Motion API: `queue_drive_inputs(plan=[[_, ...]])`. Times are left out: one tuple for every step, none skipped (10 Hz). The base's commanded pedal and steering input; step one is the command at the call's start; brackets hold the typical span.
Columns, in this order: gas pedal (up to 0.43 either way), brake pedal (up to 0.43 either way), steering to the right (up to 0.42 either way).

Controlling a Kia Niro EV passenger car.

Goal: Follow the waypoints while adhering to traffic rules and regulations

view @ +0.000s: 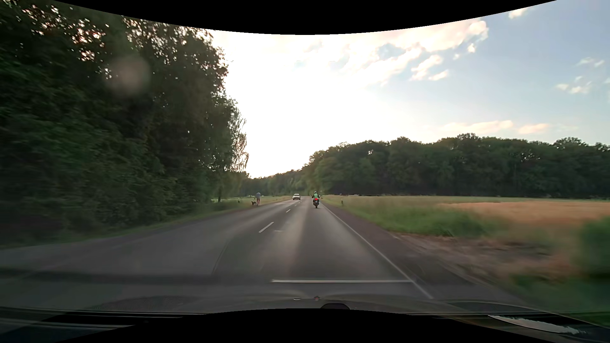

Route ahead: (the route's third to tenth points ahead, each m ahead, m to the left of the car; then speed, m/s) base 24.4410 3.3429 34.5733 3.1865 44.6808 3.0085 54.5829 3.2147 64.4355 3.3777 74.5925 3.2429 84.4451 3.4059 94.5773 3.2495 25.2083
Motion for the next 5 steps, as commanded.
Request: queue_drive_inputs(plan=[[0.579, 0.000, -0.001], [0.579, 0.000, -0.001], [0.579, 0.000, -0.001], [0.579, 0.000, -0.001], [0.579, 0.000, -0.001]])
